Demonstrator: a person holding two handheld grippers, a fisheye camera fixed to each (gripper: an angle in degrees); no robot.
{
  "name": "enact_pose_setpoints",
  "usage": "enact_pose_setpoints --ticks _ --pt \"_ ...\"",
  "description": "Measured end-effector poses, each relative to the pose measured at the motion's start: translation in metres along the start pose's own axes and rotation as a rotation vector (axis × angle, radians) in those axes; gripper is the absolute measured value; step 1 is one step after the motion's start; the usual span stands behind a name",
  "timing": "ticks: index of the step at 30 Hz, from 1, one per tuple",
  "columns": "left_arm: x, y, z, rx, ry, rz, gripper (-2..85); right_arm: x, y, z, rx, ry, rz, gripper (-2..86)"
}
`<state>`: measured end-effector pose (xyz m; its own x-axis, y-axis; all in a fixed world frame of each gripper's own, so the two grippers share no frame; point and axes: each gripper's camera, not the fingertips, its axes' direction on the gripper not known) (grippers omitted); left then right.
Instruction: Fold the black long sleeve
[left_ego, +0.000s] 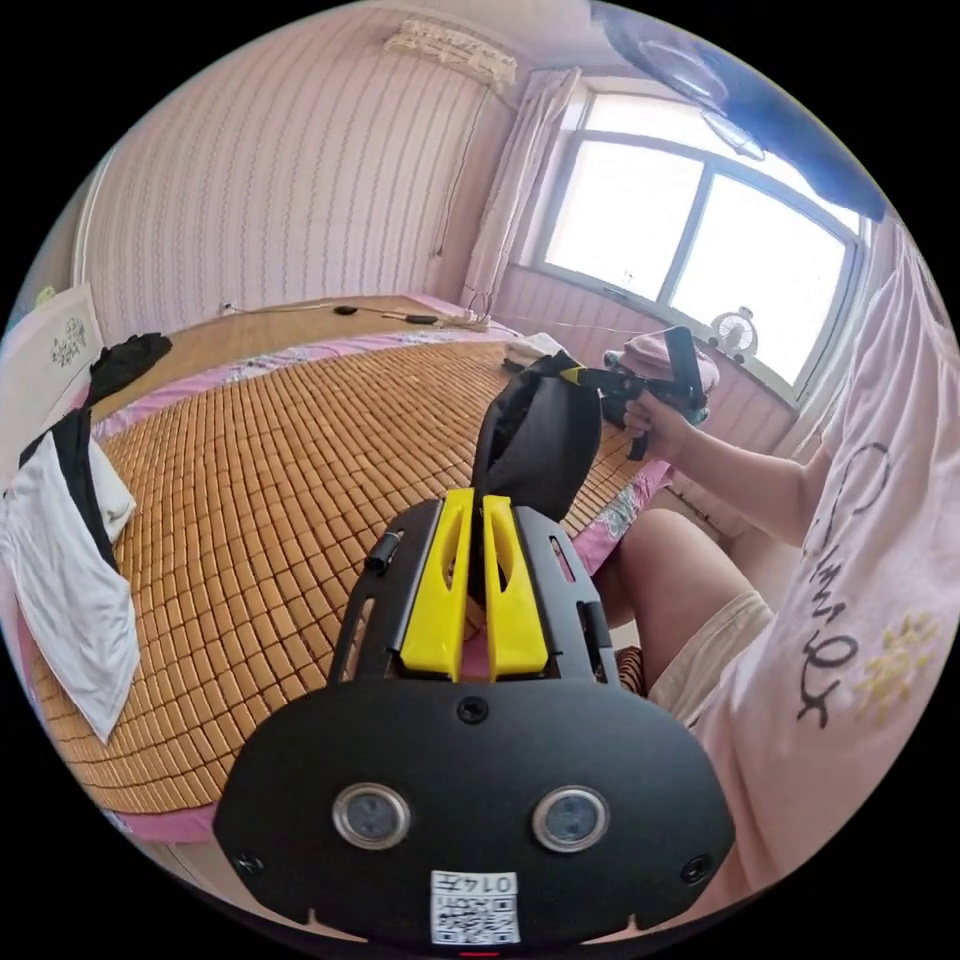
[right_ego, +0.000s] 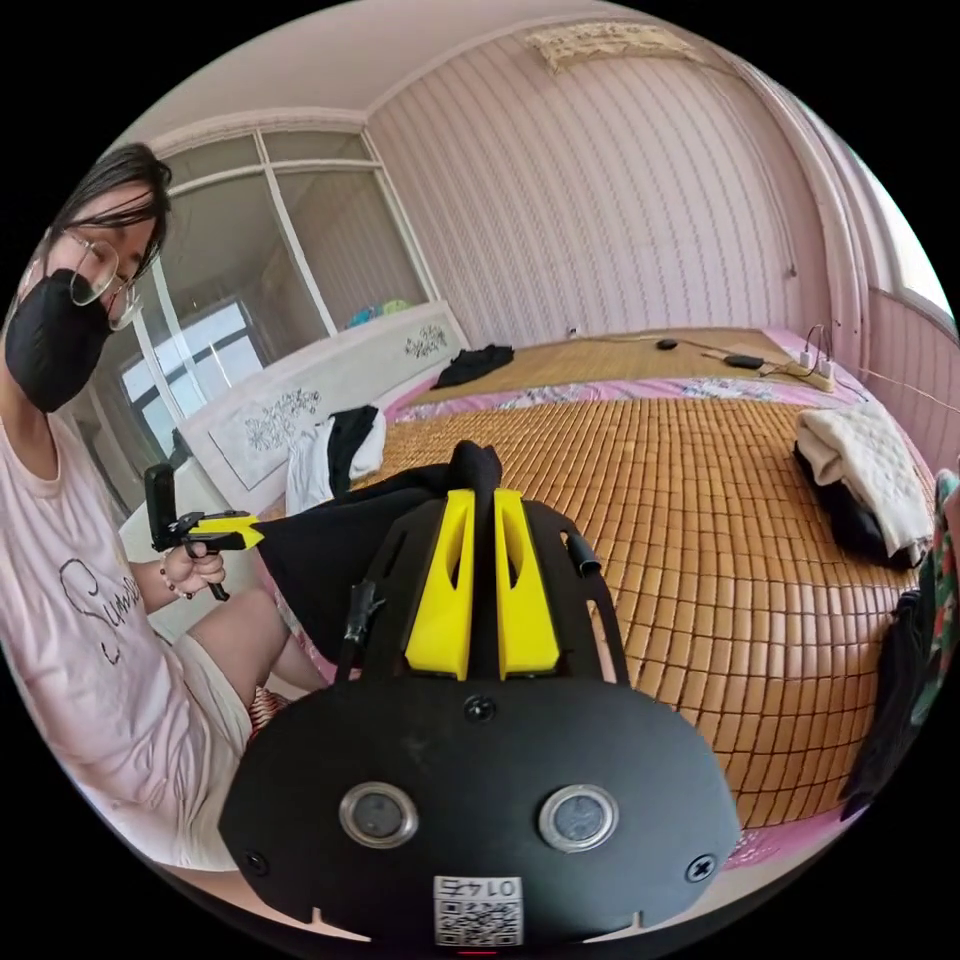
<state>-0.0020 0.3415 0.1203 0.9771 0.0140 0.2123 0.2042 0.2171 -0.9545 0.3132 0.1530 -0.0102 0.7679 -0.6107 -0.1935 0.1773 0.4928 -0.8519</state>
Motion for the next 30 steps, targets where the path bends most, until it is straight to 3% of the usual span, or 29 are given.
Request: enact_pose_setpoints --ticks 10,13,16,19,20,22,24,30 --pt "0.029 -0.138 0.037 0.211 0.141 0.222 -0.9 0.083 -0.121 -0.068 -0.020 0.260 -0.052 2.6" --pt "0.039 -0.201 0.083 0.241 0.311 0.226 -0.9 0.145 -0.186 -0.095 -0.139 0.399 0.053 3.2" --pt "0.055 -0.277 0.166 0.146 0.440 0.214 -0.7 0.225 -0.253 -0.081 -0.312 0.588 0.123 4.7" --pt "0.070 -0.340 0.266 0.047 0.290 0.202 -0.1 0.307 -0.278 -0.044 -0.448 0.864 0.404 7.8" --pt "0.070 -0.349 0.288 0.015 0.242 0.197 -0.1 0.312 -0.276 -0.041 -0.403 0.858 0.480 8.5" --pt "0.054 -0.369 0.349 -0.087 0.082 0.038 0.1 0.292 -0.272 -0.042 -0.262 0.754 0.411 8.8" --pt "0.040 -0.369 0.362 -0.096 0.090 -0.058 0.2 0.266 -0.262 -0.042 -0.226 0.730 0.323 8.6" --pt "0.028 -0.302 0.300 -0.103 0.172 0.142 0.1 0.122 -0.176 -0.025 -0.174 0.654 -0.012 7.1"
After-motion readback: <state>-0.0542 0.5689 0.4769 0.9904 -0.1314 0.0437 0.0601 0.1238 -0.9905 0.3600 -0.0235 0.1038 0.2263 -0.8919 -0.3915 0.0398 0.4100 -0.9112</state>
